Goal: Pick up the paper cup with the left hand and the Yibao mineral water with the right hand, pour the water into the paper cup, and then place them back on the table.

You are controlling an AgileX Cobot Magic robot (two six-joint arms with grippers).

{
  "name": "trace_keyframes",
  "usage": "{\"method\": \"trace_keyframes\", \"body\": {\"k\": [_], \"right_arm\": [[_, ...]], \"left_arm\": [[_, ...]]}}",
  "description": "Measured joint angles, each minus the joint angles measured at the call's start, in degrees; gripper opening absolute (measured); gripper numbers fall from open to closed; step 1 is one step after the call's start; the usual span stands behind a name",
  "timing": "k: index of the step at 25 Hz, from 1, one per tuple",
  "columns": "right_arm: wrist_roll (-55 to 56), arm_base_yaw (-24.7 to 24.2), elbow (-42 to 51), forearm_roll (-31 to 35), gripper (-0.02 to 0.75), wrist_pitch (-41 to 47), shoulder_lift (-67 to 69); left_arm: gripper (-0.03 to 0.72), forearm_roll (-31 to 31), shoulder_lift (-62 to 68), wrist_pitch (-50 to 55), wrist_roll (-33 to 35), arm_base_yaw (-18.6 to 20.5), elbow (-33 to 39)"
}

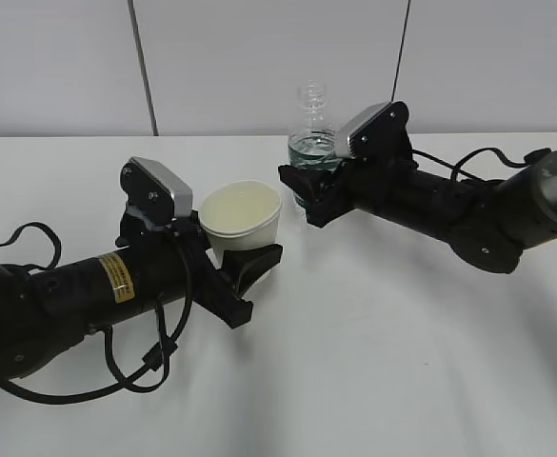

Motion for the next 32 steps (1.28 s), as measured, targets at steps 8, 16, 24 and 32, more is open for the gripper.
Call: {"method": "trace_keyframes", "body": {"k": [8,16,24,32], "right_arm": [[-5.24,1.81,-1.89,-2.71,0.488,2.39,0.0],[-15.28,2.38,-1.98,-3.26,0.488,0.92,1.2],[-26.19,2.38,-1.98,-3.31,0.488,-1.93,2.13],[-35.61,2.38,-2.78,-2.78,0.488,-5.3,2.13]], "left_arm": [[0.402,0.11,0.0,3.02,-0.05,0.0,0.0],[0.402,-0.07,0.0,4.93,-0.05,0.0,0.0],[0.402,-1.05,0.0,6.81,-0.05,0.0,0.0],[0.402,-1.11,0.0,4.77,-0.05,0.0,0.0]]}}
